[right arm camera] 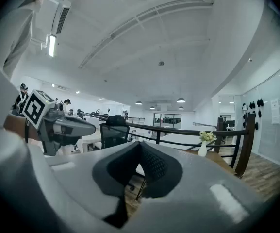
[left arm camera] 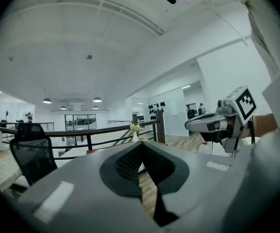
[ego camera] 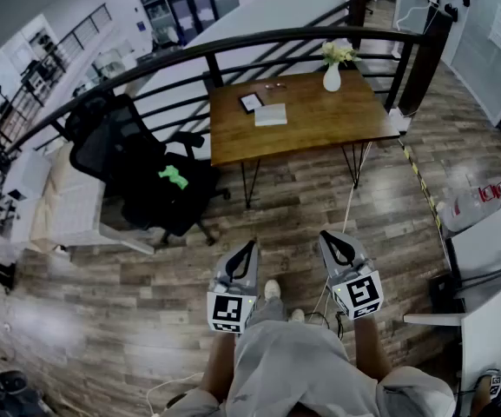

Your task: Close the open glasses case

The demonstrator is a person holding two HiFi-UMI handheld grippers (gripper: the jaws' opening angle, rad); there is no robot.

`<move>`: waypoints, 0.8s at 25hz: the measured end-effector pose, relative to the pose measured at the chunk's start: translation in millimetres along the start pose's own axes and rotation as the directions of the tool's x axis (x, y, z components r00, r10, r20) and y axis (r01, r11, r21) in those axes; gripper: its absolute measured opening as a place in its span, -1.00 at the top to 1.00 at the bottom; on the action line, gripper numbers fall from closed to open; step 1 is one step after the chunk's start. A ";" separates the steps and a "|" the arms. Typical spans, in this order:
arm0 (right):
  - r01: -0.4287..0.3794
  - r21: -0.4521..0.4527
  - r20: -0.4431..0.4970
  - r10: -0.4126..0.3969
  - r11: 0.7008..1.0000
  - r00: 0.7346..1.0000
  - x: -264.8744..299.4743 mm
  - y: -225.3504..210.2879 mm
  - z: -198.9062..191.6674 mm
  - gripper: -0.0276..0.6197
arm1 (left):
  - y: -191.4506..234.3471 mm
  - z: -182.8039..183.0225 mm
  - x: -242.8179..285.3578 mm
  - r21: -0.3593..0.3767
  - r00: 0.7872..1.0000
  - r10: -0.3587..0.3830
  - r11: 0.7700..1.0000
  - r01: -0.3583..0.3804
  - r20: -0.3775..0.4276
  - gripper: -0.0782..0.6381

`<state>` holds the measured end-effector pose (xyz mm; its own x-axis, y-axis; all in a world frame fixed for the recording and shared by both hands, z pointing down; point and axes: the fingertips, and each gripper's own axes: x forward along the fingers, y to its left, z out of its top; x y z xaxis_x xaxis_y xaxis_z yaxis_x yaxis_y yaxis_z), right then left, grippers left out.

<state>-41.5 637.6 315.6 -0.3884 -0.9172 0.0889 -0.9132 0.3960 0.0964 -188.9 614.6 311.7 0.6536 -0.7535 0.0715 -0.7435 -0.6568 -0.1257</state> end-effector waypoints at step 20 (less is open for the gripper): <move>-0.019 -0.011 -0.032 0.018 1.000 0.999 151.3 -56.1 1.0 0.90 | 89.4 -4.6 132.2 -0.013 1.000 -0.025 1.000 0.025 0.010 0.73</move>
<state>-49.2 476.6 322.7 -0.4009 -0.9079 0.1228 -0.9043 0.4136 0.1058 -169.6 456.2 314.5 0.6732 -0.7366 0.0651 -0.7286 -0.6758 -0.1112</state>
